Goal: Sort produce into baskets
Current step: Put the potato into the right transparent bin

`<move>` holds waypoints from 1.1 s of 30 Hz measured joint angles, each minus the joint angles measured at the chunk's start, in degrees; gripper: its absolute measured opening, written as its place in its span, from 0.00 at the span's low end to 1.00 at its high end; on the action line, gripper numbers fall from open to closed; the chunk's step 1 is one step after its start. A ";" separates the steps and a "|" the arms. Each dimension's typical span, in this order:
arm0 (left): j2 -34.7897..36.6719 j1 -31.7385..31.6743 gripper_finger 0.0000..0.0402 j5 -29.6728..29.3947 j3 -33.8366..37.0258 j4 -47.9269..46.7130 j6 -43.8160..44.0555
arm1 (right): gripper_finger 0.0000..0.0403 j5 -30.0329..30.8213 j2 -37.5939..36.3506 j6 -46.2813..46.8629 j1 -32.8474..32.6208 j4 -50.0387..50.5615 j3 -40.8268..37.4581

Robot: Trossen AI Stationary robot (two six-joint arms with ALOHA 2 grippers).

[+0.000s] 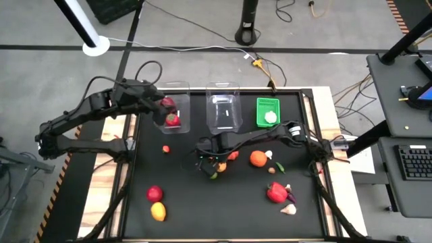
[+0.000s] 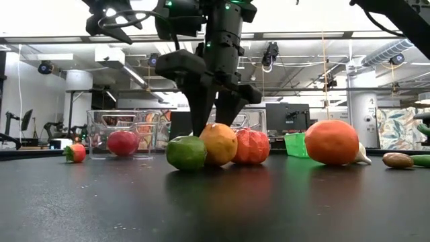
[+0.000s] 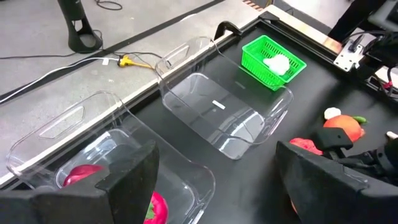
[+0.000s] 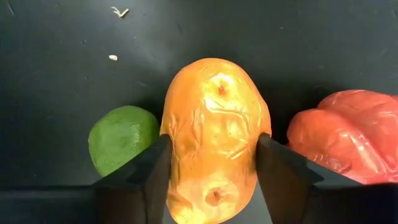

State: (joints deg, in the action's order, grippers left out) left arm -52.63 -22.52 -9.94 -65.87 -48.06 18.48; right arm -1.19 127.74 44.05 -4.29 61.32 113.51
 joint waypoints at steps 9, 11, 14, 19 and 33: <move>0.12 0.00 0.75 -0.02 0.00 -0.01 0.48 | 0.48 -1.05 -4.67 -0.80 0.84 0.68 0.54; 0.12 0.00 0.75 -0.02 0.00 -0.01 0.57 | 0.48 -0.77 -7.03 -1.68 1.59 0.07 1.96; 0.12 0.00 0.75 -0.02 0.00 -0.01 1.26 | 0.47 0.30 -10.23 -3.73 3.32 -0.14 4.22; 0.12 0.09 0.75 1.19 0.00 -0.40 2.74 | 0.48 5.48 -13.77 -8.38 8.94 0.09 7.85; -0.01 9.60 0.75 6.19 0.00 -9.01 13.82 | 0.48 7.53 -9.73 -28.39 31.93 -0.64 8.43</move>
State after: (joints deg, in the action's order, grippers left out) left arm -52.65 -12.93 -3.75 -65.87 -57.07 32.30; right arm 6.34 118.01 15.66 27.63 60.68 121.94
